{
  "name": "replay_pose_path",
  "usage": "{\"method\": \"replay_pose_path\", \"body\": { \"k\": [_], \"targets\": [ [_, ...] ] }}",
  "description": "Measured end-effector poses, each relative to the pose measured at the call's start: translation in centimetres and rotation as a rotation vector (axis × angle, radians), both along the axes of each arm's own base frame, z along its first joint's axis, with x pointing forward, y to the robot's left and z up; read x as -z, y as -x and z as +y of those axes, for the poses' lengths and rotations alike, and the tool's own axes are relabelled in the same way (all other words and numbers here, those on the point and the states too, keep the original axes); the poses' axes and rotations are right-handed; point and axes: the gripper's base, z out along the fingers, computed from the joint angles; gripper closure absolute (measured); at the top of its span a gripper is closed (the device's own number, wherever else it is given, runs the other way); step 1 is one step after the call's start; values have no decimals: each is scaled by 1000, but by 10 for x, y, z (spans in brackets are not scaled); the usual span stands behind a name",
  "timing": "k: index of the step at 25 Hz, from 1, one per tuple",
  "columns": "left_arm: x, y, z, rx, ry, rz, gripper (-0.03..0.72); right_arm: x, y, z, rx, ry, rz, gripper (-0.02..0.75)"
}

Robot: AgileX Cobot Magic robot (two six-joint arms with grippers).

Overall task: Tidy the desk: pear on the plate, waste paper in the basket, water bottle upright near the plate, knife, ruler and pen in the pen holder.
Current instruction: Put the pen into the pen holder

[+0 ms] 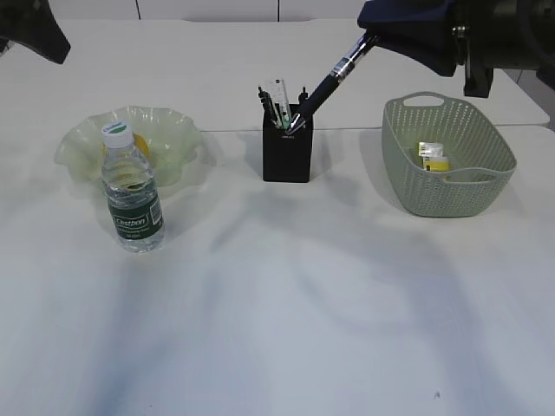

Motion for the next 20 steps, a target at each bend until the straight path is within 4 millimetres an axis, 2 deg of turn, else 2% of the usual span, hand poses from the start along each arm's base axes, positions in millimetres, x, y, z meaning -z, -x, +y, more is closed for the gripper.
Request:
{"method": "replay_pose_path", "body": {
  "k": [11, 14, 16, 20],
  "targets": [
    [0, -6, 8, -57, -7, -67, 105, 1, -3, -3, 42, 19, 1, 651],
    [15, -2, 16, -86, -5, -76, 105, 2, -4, -4, 59, 28, 0, 651],
    [33, 6, 21, -106, 0, -67, 105, 2, -5, -5, 69, 33, -1, 651],
    [58, 31, 27, -130, 5, -98, 105, 3, -6, -6, 92, 48, -6, 651]
  ]
}}
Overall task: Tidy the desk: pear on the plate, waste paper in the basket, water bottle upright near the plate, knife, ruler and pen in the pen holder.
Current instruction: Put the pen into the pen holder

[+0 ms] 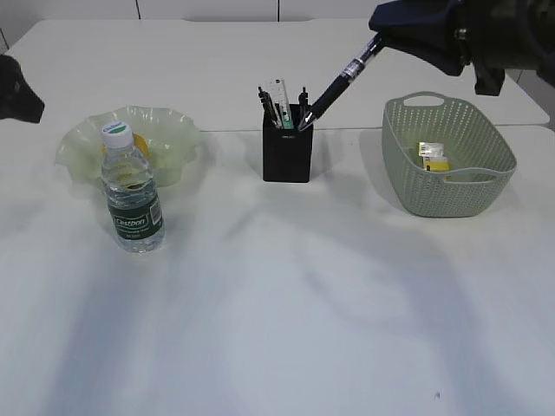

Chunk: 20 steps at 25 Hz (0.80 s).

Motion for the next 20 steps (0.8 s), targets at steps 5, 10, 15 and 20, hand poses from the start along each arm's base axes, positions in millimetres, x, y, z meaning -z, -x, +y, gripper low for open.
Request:
{"method": "replay_pose_path", "body": {
  "k": [5, 10, 15, 20],
  "targets": [
    [14, 34, 3, -22, 25, -59, 105, 1, -2, -2, 27, 19, -7, 651],
    [30, 67, 7, -45, 45, -113, 105, 1, -11, -2, 32, 21, -6, 651],
    [35, 90, 9, -56, 65, -140, 105, -3, -36, -1, 40, 22, -28, 651],
    [26, 101, 8, -78, 126, -178, 106, 1, -76, -1, 63, 28, -39, 651]
  ]
}}
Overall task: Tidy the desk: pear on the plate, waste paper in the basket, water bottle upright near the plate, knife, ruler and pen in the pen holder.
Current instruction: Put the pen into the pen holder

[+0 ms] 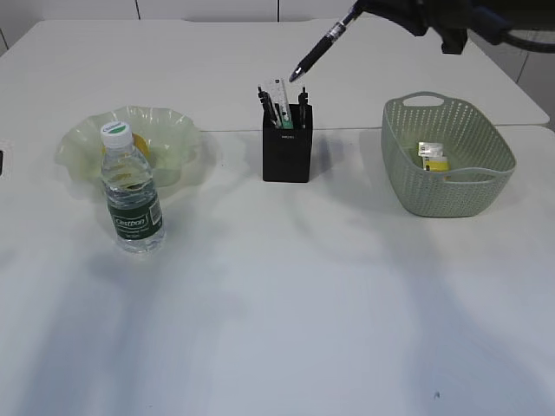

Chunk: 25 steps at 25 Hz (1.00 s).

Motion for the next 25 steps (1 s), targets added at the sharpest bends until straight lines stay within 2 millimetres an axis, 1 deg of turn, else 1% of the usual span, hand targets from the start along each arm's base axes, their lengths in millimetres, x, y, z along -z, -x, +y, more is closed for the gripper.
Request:
{"method": "replay_pose_path", "body": {
  "k": [4, 7, 12, 15, 17, 20, 25],
  "targets": [
    [-6, 4, 0, -2, 4, -32, 108, 8, -34, 1, 7, 4, -10, 651],
    [-7, 4, 1, -3, 4, -37, 109, 20, -59, 1, 24, 30, -13, 651],
    [-8, 3, 1, -5, 0, -51, 115, 34, -87, 1, 33, 87, -32, 651],
    [-11, 2, 2, -8, -17, -92, 129, 43, -98, 2, 31, 98, -31, 651],
    [-13, 0, 4, -1, -63, -132, 132, 48, -104, 2, 30, 100, -30, 651],
    [-15, -1, 5, 18, -132, -167, 134, 56, -110, 2, 32, 103, -22, 651],
    [-15, -2, 7, 21, -152, -182, 138, 67, -114, 1, 52, 112, 1, 651]
  ]
}}
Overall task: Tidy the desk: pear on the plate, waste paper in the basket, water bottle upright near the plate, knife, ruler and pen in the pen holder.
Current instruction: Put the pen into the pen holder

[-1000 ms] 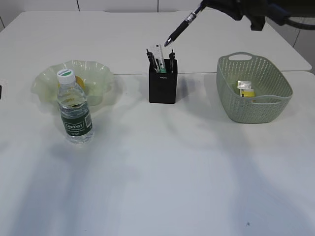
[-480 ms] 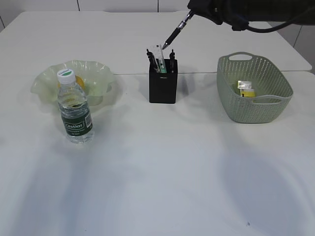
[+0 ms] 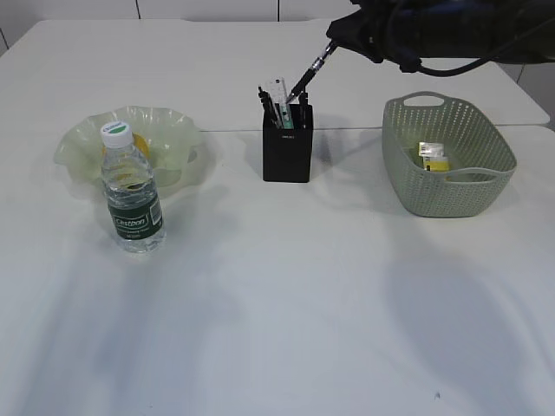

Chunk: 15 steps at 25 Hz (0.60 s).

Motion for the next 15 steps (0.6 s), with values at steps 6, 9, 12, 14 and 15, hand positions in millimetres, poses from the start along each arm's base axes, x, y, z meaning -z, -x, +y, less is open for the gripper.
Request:
{"method": "replay_pose_path", "body": {
  "k": [6, 9, 12, 14, 15],
  "targets": [
    [8, 0, 11, -58, 8, -40, 146, 9, -6, 0, 2, 1, 9, 651],
    [13, 1, 13, -67, 8, -29, 147, 9, -10, 0, 2, 1, 0, 651],
    [12, 1, 13, -68, 9, -46, 148, 5, -12, 1, 2, 0, -16, 651],
    [12, 0, 13, -69, 9, -52, 148, 3, -14, 1, 2, -1, -25, 651],
    [12, 0, 13, -69, 9, -52, 148, 4, -15, 1, 2, -1, -25, 651]
  ]
}}
